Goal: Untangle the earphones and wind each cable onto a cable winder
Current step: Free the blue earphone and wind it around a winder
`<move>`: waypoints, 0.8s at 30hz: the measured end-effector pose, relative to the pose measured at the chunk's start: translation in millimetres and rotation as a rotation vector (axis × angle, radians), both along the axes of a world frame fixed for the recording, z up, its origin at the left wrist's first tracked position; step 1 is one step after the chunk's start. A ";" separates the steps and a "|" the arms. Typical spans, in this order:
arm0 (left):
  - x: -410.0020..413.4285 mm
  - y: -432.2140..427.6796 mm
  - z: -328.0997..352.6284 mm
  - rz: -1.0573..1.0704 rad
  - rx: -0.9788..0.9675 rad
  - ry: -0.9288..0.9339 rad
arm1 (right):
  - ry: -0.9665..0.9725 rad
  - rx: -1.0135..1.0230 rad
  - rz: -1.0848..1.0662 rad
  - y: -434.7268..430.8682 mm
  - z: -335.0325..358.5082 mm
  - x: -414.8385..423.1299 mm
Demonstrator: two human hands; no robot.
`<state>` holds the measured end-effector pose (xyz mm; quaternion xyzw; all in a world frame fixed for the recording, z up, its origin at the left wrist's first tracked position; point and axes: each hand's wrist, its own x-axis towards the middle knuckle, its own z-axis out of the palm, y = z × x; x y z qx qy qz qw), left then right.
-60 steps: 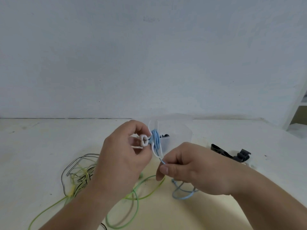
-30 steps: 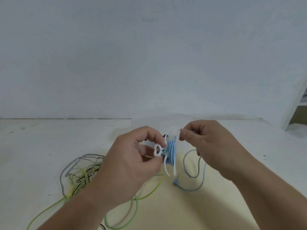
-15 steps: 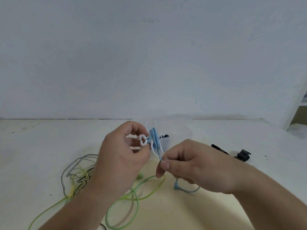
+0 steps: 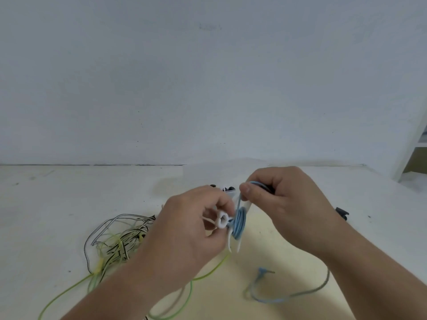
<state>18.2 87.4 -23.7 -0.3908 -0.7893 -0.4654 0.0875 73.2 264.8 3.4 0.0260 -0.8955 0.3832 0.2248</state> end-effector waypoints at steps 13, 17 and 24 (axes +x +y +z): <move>-3.5 1.2 6.4 -0.051 0.385 -0.353 | -0.367 -0.049 0.123 -0.8 -11.2 -6.7; -10.4 -0.1 2.0 0.039 0.398 -0.369 | -0.421 -0.119 0.251 -5.8 -12.6 -6.7; -13.4 0.6 -2.6 0.146 0.289 -0.201 | -0.485 -0.056 0.317 -3.7 -5.4 -0.9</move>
